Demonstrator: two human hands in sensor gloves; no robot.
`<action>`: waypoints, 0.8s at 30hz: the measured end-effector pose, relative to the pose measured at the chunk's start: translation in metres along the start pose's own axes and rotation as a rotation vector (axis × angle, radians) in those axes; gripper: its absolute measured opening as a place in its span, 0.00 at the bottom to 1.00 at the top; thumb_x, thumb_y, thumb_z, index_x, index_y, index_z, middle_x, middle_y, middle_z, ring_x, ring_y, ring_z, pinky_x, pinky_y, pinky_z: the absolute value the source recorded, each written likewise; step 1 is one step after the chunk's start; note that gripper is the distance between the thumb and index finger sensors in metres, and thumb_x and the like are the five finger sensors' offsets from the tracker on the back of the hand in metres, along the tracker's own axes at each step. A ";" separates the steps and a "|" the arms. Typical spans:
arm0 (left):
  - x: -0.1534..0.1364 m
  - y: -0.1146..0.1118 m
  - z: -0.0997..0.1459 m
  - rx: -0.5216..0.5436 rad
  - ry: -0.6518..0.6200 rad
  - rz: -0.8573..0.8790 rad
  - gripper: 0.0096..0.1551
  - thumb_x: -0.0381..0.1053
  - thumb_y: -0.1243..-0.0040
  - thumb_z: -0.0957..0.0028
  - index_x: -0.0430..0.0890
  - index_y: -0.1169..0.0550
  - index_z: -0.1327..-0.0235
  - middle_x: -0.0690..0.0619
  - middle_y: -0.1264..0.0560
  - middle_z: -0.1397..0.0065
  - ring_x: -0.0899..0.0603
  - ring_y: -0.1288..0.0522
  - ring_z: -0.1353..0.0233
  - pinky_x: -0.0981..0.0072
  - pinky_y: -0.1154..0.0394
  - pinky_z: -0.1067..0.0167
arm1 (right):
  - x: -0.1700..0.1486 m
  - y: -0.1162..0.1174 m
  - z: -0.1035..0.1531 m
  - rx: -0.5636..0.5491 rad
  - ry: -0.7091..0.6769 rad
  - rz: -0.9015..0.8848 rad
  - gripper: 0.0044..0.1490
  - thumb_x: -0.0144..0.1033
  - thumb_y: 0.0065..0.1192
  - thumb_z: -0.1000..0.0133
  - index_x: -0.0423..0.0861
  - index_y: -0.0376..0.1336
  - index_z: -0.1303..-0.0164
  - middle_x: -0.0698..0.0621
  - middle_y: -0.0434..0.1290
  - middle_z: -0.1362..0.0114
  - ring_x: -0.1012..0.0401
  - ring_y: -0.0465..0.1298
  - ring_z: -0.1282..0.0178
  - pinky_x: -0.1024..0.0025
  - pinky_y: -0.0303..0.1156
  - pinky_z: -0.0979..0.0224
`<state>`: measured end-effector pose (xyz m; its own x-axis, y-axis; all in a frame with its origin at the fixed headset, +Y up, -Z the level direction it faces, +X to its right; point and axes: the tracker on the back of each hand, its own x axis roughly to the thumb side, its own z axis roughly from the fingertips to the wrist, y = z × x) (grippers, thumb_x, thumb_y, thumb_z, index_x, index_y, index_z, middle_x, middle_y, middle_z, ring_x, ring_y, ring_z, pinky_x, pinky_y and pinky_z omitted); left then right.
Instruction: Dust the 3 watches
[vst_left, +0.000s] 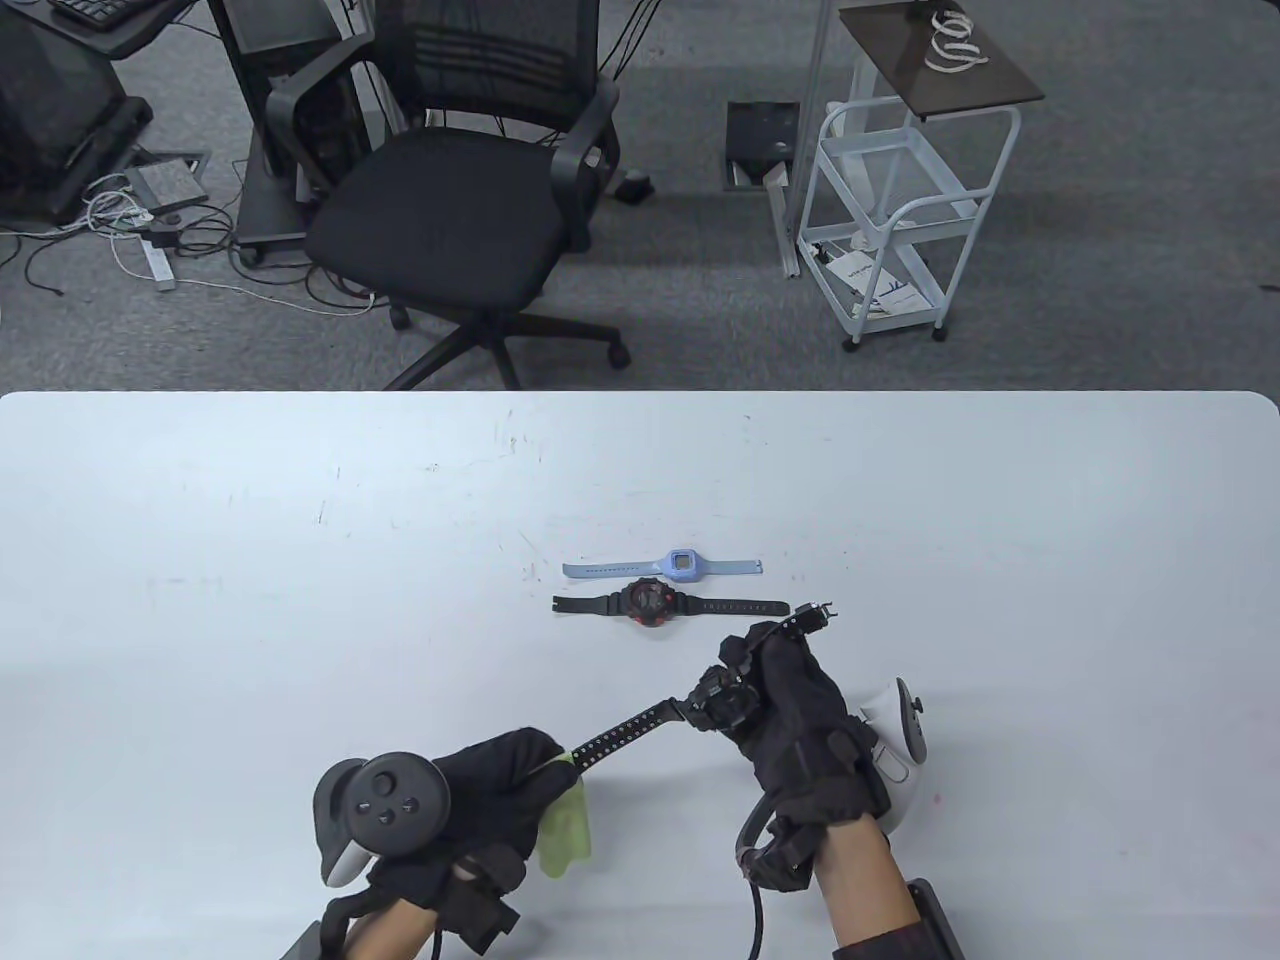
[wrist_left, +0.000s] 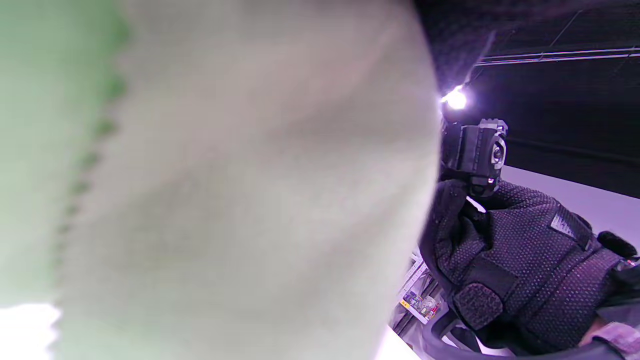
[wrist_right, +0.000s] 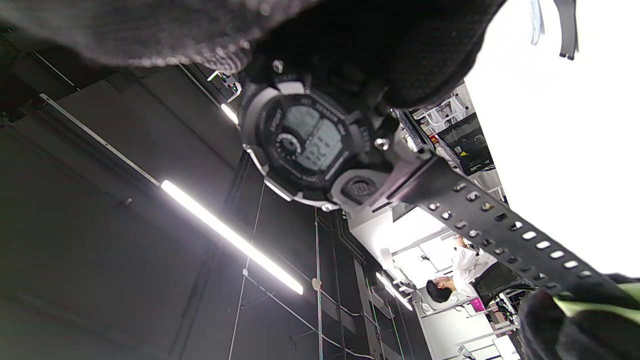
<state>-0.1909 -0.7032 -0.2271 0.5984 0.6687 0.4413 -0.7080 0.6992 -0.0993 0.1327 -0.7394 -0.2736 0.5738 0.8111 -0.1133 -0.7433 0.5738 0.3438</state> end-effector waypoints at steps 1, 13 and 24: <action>0.000 0.000 0.000 -0.002 0.000 0.002 0.22 0.56 0.35 0.50 0.42 0.13 0.57 0.45 0.13 0.60 0.45 0.12 0.67 0.43 0.17 0.53 | 0.000 0.000 0.000 -0.001 0.000 0.001 0.29 0.53 0.52 0.30 0.52 0.54 0.22 0.53 0.67 0.23 0.61 0.79 0.29 0.54 0.74 0.29; -0.003 0.001 0.001 0.007 -0.011 0.066 0.22 0.56 0.35 0.47 0.40 0.13 0.56 0.45 0.13 0.60 0.45 0.12 0.67 0.42 0.17 0.54 | 0.003 -0.002 0.001 -0.019 -0.010 -0.006 0.29 0.53 0.52 0.30 0.52 0.54 0.22 0.52 0.67 0.23 0.61 0.79 0.29 0.54 0.74 0.29; -0.011 0.003 0.000 -0.030 0.017 0.062 0.23 0.54 0.35 0.46 0.40 0.15 0.48 0.43 0.15 0.54 0.42 0.13 0.62 0.39 0.19 0.50 | 0.012 -0.016 0.005 -0.074 -0.045 -0.047 0.29 0.54 0.51 0.30 0.52 0.54 0.22 0.53 0.67 0.23 0.61 0.79 0.29 0.55 0.74 0.29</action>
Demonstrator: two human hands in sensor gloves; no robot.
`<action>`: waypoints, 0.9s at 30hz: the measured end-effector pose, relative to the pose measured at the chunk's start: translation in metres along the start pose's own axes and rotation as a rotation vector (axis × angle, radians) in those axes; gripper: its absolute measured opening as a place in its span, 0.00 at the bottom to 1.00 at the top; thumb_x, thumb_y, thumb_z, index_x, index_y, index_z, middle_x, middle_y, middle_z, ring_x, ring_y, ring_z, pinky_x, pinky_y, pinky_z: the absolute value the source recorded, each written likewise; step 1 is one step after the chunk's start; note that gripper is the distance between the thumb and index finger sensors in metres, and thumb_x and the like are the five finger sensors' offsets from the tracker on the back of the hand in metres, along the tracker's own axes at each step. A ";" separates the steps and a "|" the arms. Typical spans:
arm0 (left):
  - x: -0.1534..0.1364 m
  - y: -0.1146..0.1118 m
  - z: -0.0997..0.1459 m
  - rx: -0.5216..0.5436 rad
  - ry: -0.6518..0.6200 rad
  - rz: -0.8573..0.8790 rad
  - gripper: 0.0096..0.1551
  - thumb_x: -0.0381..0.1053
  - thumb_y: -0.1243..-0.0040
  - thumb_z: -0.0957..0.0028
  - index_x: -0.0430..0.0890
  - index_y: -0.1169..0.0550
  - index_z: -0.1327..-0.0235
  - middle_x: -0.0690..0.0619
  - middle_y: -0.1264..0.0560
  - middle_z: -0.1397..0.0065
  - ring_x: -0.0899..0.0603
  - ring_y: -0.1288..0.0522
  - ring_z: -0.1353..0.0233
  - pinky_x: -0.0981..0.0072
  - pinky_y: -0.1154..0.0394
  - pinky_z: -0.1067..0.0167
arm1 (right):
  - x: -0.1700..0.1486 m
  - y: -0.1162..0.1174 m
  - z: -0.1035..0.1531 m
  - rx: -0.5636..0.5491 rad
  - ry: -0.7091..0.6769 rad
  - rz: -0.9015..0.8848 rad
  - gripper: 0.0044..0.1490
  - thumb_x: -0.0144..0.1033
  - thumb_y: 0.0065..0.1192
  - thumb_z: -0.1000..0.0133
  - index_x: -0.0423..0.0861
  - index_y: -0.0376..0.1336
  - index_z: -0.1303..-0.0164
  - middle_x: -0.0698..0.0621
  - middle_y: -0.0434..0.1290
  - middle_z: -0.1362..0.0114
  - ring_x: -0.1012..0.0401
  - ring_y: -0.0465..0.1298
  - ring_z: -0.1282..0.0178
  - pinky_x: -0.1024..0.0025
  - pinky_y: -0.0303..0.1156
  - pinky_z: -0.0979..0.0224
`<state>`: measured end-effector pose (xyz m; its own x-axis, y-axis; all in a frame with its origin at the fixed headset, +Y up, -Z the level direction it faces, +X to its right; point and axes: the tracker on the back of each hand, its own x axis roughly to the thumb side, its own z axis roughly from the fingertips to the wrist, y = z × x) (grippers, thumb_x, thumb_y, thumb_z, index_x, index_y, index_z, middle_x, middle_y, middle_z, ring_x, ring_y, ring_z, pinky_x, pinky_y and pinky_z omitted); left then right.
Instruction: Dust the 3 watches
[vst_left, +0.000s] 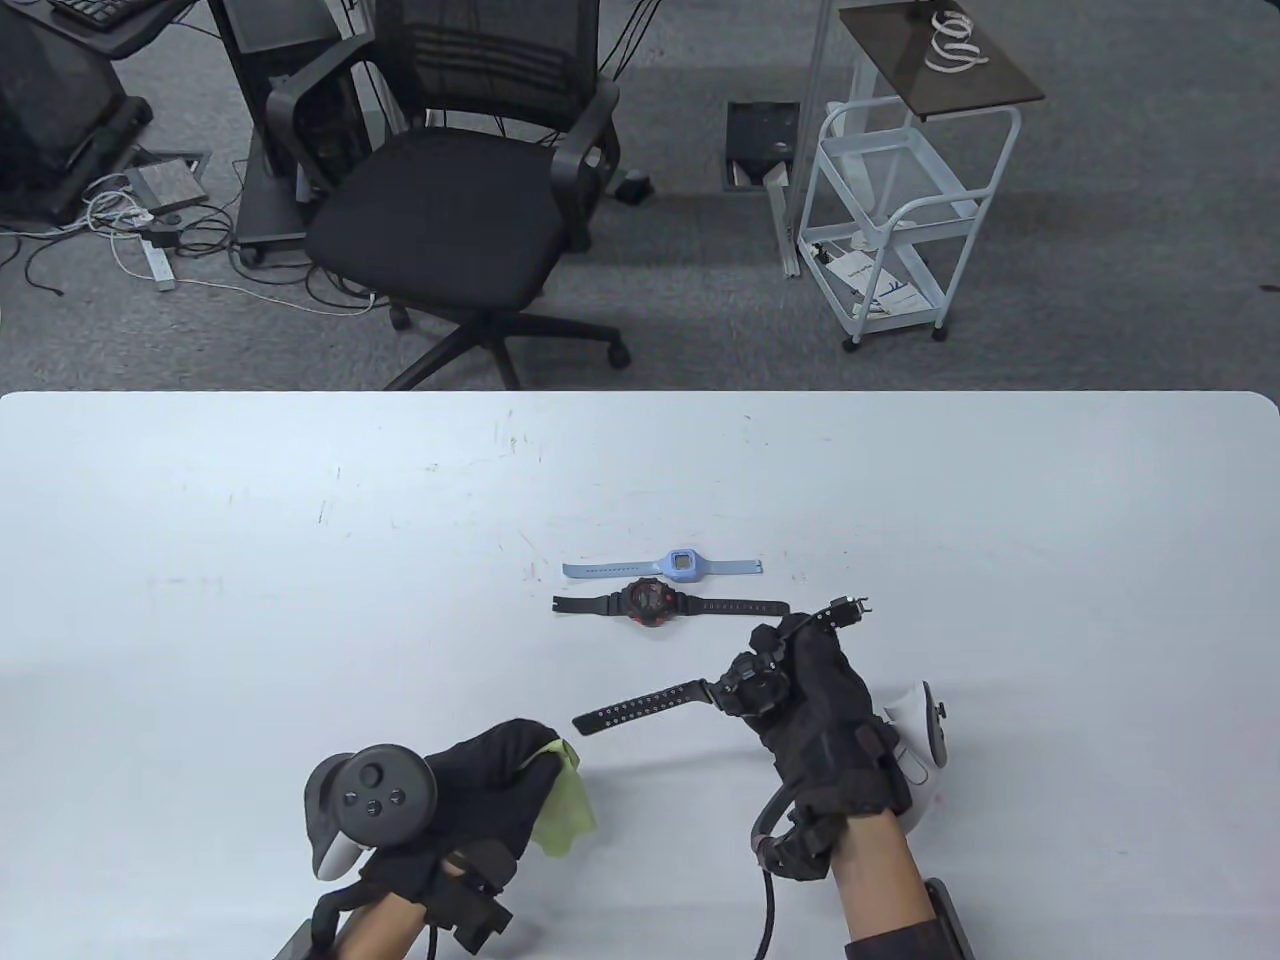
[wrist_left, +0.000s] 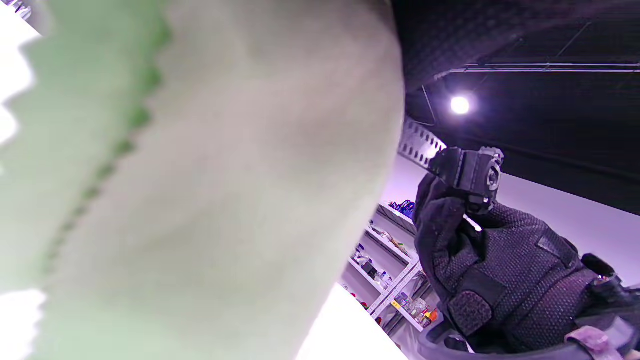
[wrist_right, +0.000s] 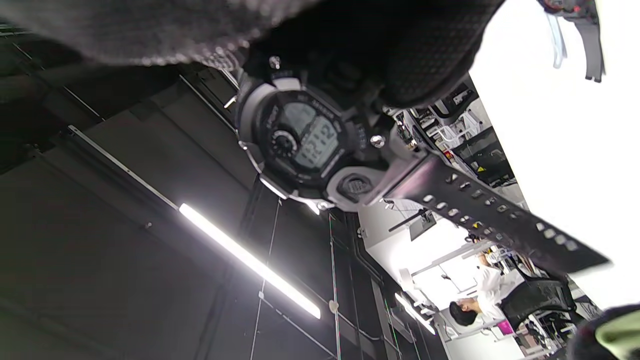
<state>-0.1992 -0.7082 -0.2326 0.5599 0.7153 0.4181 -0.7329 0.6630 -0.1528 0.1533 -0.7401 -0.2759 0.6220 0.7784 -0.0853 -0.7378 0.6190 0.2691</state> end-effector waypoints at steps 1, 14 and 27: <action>0.000 -0.001 0.000 -0.025 -0.001 -0.015 0.22 0.54 0.36 0.45 0.40 0.15 0.48 0.43 0.15 0.53 0.42 0.13 0.62 0.39 0.19 0.50 | 0.001 -0.001 0.000 -0.004 -0.005 -0.013 0.29 0.54 0.51 0.30 0.52 0.54 0.22 0.53 0.66 0.23 0.61 0.79 0.29 0.55 0.74 0.29; 0.022 -0.063 -0.013 -0.305 -0.102 -0.230 0.22 0.55 0.36 0.44 0.43 0.16 0.45 0.44 0.15 0.48 0.39 0.13 0.54 0.36 0.21 0.46 | 0.002 -0.002 0.000 0.006 -0.012 -0.028 0.29 0.54 0.51 0.30 0.52 0.54 0.22 0.53 0.66 0.23 0.61 0.78 0.29 0.55 0.74 0.29; 0.020 -0.105 -0.011 -0.414 -0.167 -0.790 0.23 0.58 0.36 0.45 0.47 0.15 0.43 0.46 0.17 0.41 0.37 0.17 0.44 0.33 0.24 0.41 | -0.012 -0.001 -0.002 0.009 0.036 -0.006 0.29 0.54 0.51 0.29 0.52 0.53 0.22 0.53 0.66 0.23 0.61 0.78 0.29 0.54 0.74 0.29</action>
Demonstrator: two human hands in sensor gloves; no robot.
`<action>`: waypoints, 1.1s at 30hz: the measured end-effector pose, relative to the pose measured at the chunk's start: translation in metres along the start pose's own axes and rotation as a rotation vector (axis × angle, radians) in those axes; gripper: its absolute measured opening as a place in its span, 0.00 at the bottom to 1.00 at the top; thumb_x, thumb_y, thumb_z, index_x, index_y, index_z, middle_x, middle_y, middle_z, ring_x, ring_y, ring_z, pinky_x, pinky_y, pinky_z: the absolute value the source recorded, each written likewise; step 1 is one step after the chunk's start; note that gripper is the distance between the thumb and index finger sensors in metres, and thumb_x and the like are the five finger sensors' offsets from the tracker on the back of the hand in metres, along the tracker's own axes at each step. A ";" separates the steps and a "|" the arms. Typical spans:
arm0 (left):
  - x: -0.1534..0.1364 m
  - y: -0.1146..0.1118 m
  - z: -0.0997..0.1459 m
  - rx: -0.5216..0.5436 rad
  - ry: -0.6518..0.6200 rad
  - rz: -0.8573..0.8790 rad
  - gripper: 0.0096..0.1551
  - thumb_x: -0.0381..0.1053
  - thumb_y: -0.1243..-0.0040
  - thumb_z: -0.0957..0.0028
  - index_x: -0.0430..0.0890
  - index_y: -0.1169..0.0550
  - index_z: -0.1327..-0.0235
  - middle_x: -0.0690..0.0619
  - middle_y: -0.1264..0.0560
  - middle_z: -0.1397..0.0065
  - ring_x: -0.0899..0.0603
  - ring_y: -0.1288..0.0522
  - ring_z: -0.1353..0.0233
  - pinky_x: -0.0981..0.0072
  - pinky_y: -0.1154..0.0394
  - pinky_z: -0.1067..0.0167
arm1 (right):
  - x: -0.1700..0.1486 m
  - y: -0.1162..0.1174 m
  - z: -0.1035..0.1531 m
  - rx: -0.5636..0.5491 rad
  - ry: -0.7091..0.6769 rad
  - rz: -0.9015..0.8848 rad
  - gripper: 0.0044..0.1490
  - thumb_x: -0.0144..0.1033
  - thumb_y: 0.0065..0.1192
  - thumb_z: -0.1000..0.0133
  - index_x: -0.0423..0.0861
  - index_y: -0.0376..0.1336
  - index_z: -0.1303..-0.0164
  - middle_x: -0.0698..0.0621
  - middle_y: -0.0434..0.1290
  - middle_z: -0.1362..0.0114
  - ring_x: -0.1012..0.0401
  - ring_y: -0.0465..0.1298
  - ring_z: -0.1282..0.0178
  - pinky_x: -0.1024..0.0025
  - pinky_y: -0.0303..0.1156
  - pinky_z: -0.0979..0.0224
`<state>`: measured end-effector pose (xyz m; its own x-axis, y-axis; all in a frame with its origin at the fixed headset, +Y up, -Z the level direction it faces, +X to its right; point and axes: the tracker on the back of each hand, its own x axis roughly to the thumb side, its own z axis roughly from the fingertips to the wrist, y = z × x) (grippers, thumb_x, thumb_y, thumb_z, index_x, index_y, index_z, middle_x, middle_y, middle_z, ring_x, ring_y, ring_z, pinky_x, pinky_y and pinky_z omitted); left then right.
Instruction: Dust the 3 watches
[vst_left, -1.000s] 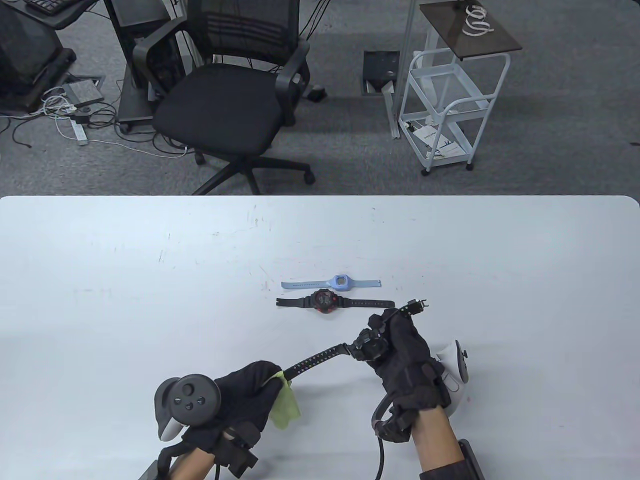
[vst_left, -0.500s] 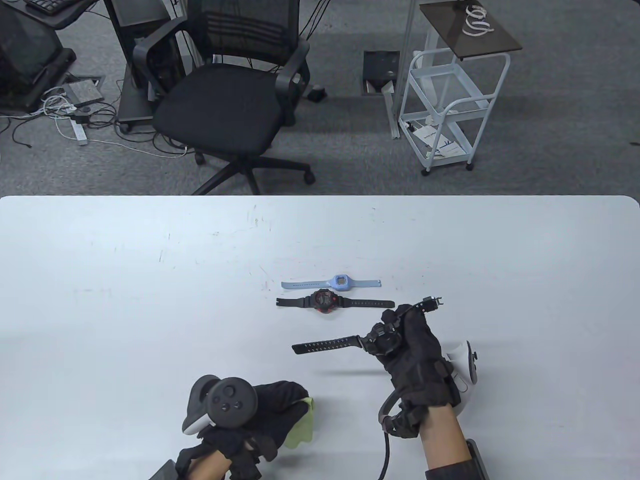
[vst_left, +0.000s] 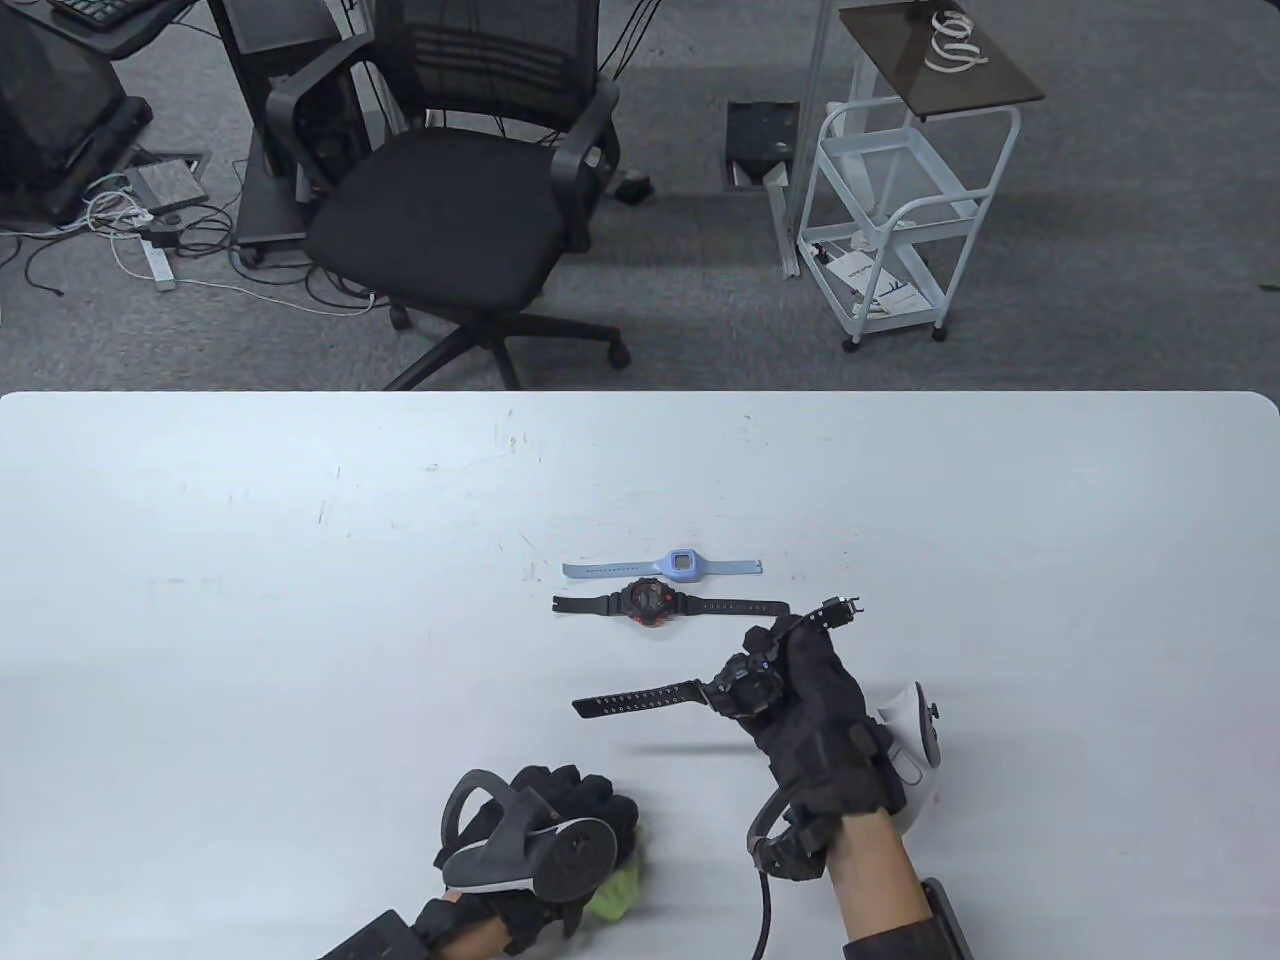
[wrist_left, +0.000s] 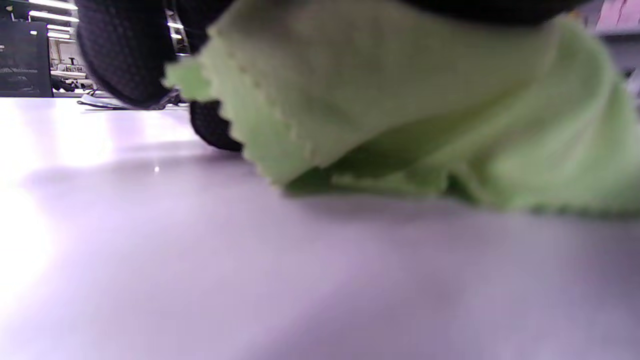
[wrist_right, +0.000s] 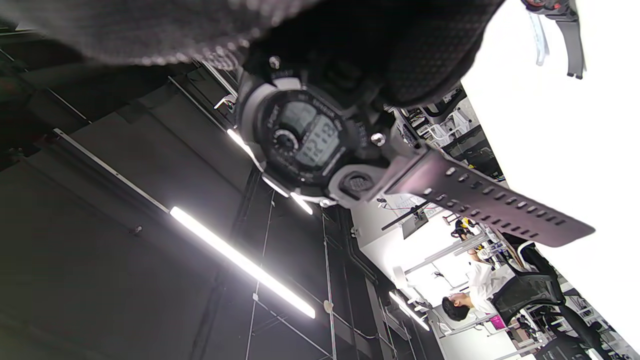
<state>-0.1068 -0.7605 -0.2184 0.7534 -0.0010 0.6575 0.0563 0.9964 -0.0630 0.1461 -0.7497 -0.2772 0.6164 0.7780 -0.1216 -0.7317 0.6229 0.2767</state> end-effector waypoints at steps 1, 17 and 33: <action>0.001 0.000 -0.001 -0.014 0.007 -0.021 0.25 0.59 0.36 0.45 0.48 0.16 0.41 0.45 0.17 0.40 0.37 0.17 0.43 0.33 0.25 0.40 | -0.001 0.000 0.000 -0.001 0.001 0.002 0.29 0.54 0.51 0.29 0.52 0.53 0.22 0.53 0.66 0.23 0.61 0.78 0.29 0.54 0.74 0.29; -0.032 0.041 0.005 0.379 0.129 0.840 0.50 0.70 0.46 0.43 0.39 0.36 0.17 0.40 0.27 0.23 0.32 0.23 0.31 0.28 0.29 0.37 | -0.028 0.025 0.000 0.008 0.046 -0.061 0.31 0.50 0.48 0.27 0.50 0.44 0.20 0.48 0.58 0.19 0.62 0.78 0.26 0.56 0.74 0.24; -0.097 0.052 0.042 0.717 0.157 1.458 0.24 0.54 0.39 0.41 0.45 0.20 0.36 0.46 0.16 0.37 0.39 0.12 0.44 0.37 0.19 0.44 | -0.084 0.049 -0.003 0.224 0.313 0.175 0.27 0.52 0.51 0.27 0.58 0.52 0.20 0.48 0.57 0.15 0.51 0.67 0.18 0.44 0.61 0.17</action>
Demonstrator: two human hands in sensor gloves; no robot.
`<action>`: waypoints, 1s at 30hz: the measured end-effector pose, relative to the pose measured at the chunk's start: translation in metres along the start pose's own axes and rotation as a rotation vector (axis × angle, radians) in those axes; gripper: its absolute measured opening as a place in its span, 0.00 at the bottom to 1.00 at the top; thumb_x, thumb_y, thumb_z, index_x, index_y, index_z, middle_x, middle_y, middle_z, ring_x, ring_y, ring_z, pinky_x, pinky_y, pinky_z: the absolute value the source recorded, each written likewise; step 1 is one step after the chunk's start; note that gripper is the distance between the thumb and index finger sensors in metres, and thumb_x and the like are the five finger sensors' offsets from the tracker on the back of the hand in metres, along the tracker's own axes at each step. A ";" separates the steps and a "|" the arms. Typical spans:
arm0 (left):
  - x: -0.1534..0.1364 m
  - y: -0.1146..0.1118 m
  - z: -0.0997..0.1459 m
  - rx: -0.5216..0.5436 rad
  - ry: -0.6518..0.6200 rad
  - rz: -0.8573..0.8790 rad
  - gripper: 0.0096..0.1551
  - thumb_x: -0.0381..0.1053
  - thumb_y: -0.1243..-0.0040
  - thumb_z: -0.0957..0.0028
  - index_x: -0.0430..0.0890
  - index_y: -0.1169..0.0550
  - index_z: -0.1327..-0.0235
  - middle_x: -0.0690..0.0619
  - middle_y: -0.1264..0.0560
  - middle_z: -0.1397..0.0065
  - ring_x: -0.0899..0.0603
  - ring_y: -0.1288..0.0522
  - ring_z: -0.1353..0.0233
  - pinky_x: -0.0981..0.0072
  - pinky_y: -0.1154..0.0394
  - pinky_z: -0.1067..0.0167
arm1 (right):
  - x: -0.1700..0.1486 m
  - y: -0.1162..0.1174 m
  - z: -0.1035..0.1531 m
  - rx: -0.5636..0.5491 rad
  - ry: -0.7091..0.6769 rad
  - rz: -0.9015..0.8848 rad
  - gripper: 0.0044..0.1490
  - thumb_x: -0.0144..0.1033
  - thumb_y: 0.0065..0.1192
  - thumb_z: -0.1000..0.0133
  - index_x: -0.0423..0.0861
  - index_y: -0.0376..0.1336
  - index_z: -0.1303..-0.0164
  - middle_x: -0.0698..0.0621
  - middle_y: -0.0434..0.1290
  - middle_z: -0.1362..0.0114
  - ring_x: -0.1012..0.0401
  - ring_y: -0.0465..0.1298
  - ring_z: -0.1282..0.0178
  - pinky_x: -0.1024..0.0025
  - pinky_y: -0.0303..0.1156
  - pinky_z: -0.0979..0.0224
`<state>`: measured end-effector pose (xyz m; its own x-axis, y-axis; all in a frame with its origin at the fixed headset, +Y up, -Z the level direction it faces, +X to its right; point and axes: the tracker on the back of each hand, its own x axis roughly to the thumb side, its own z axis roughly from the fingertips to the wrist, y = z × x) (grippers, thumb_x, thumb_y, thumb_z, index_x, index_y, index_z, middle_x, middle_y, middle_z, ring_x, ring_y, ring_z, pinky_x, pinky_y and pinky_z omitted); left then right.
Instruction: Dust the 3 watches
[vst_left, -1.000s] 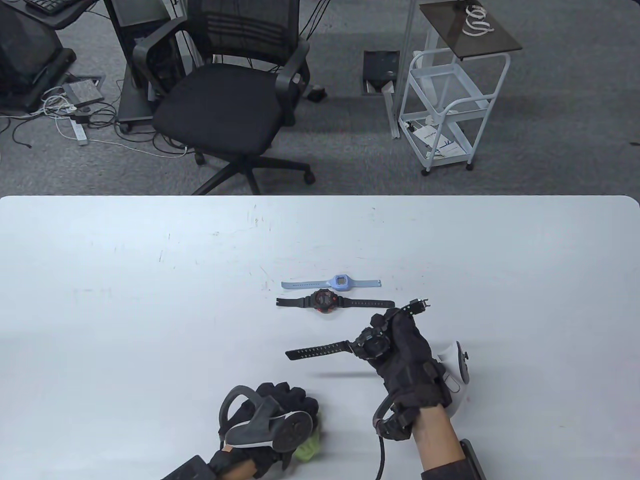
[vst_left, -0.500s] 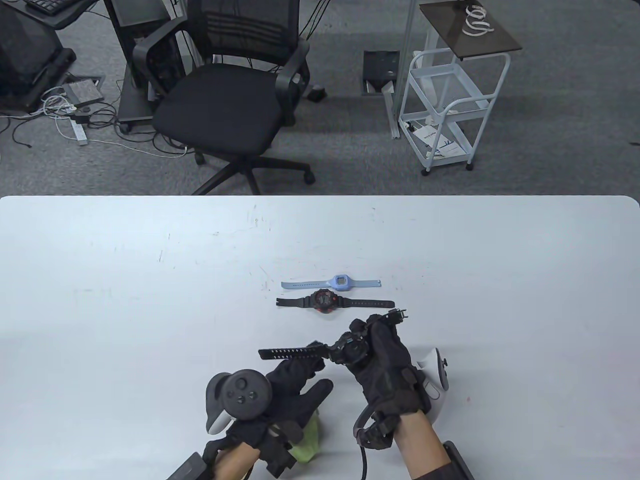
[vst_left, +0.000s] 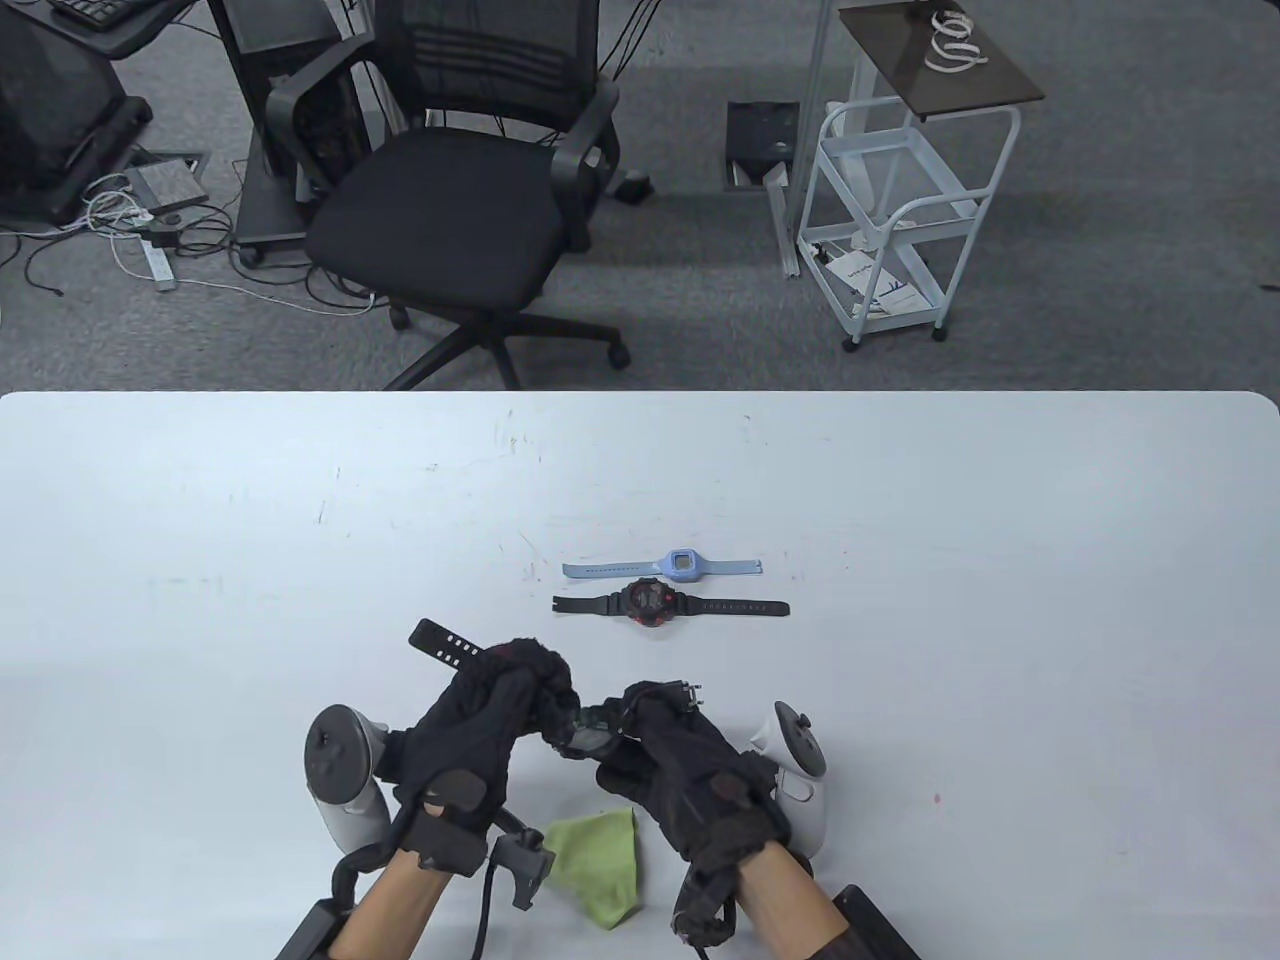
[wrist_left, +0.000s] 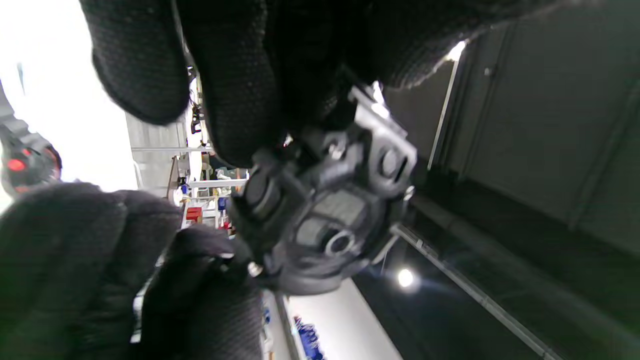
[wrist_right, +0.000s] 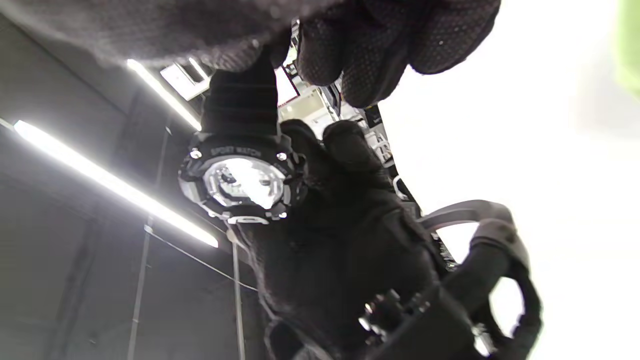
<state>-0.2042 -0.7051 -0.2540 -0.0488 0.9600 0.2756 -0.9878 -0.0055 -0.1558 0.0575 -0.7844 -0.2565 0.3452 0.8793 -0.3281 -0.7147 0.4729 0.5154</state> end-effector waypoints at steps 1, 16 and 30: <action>0.002 0.004 0.001 0.027 -0.006 0.000 0.24 0.53 0.39 0.42 0.43 0.19 0.38 0.46 0.14 0.41 0.40 0.10 0.48 0.40 0.17 0.47 | -0.001 0.000 -0.001 0.009 0.023 0.017 0.27 0.52 0.51 0.27 0.58 0.53 0.19 0.47 0.57 0.15 0.50 0.67 0.18 0.43 0.61 0.18; 0.018 0.077 0.013 0.314 0.085 -0.123 0.24 0.51 0.36 0.44 0.39 0.16 0.42 0.45 0.11 0.52 0.45 0.08 0.63 0.50 0.13 0.61 | 0.062 0.042 0.009 0.220 0.148 1.785 0.28 0.40 0.58 0.26 0.64 0.56 0.16 0.48 0.53 0.10 0.45 0.57 0.12 0.34 0.55 0.19; 0.005 0.075 0.010 0.260 0.181 -0.133 0.24 0.50 0.37 0.44 0.38 0.17 0.42 0.45 0.11 0.53 0.47 0.08 0.67 0.52 0.13 0.65 | 0.019 0.066 -0.003 0.426 0.112 2.019 0.26 0.55 0.66 0.31 0.63 0.63 0.23 0.49 0.54 0.10 0.47 0.56 0.11 0.35 0.54 0.18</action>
<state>-0.2803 -0.7032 -0.2553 0.0870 0.9911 0.1009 -0.9895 0.0742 0.1240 0.0155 -0.7366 -0.2313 -0.6169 0.0651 0.7844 0.2035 -0.9495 0.2389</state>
